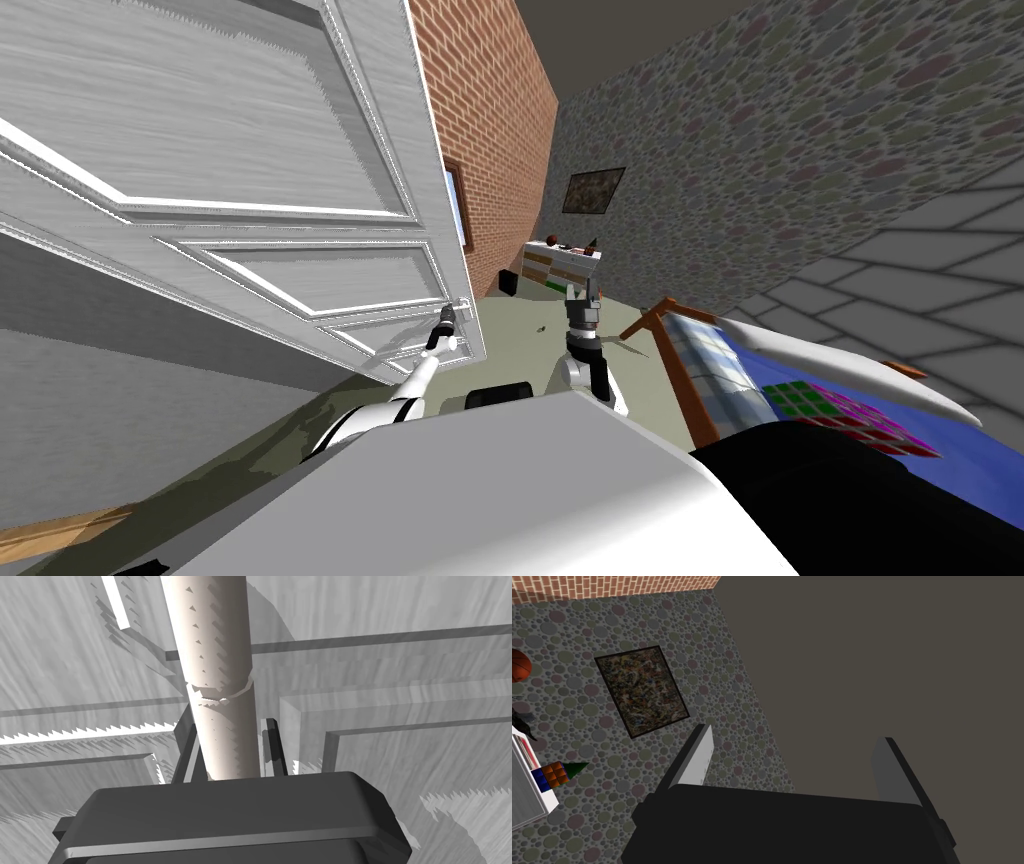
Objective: Push the door open
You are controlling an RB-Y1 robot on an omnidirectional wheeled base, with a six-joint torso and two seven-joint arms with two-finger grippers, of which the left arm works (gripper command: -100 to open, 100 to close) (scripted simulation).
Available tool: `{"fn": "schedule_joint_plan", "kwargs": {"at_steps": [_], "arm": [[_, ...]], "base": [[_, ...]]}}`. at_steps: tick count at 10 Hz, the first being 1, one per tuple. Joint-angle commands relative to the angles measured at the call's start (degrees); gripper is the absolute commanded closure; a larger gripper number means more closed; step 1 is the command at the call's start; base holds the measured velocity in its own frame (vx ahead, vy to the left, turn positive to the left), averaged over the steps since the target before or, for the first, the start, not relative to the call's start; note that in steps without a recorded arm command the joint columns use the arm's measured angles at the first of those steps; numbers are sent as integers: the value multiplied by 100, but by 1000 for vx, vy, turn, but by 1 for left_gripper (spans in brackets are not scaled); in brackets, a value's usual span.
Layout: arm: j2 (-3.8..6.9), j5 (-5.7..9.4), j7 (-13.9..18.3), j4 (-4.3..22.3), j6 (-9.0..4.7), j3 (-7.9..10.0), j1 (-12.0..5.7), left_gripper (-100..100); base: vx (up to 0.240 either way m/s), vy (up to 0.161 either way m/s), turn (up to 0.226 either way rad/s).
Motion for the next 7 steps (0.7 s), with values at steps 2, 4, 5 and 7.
{"fn": "schedule_joint_plan", "kwargs": {"at_steps": [2,4,5,7], "arm": [[21,27,-48,31,-26,155,-46,100],[30,44,-72,50,-34,249,-50,100],[51,42,-56,82,-41,229,-25,100],[106,89,-94,95,-58,357,-25,100]], "base": [[150,-111,66],[143,-93,59],[69,-26,42],[137,-64,59]]}}
